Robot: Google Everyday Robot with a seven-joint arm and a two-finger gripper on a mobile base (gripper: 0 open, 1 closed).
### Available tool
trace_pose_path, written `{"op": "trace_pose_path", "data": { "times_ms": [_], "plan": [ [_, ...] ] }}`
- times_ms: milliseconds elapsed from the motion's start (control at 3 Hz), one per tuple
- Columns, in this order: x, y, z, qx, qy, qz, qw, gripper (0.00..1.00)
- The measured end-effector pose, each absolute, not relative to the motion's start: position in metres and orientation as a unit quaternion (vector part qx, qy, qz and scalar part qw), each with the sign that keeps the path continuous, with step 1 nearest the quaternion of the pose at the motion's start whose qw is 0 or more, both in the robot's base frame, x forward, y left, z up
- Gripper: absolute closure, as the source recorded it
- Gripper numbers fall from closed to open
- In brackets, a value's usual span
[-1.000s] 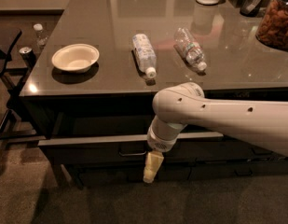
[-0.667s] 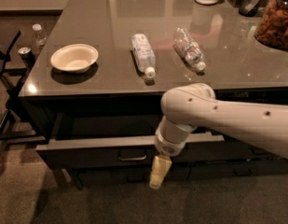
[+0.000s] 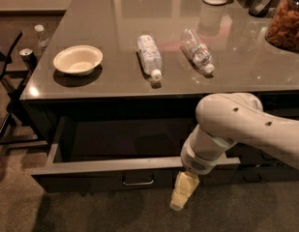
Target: Open top drawer
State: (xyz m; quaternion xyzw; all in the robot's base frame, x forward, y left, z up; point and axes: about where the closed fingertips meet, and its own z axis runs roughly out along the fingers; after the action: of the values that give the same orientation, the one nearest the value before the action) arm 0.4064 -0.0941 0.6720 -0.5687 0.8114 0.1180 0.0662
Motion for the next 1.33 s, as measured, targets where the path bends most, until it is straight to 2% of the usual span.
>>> {"op": "trace_pose_path", "data": {
  "times_ms": [667,1333],
  "plan": [
    [0.408,-0.094,0.663,-0.566,0.814,0.120,0.055,0.00],
    [0.363,-0.121,0.649,-0.541,0.830,0.138,0.003,0.00]
  ]
}}
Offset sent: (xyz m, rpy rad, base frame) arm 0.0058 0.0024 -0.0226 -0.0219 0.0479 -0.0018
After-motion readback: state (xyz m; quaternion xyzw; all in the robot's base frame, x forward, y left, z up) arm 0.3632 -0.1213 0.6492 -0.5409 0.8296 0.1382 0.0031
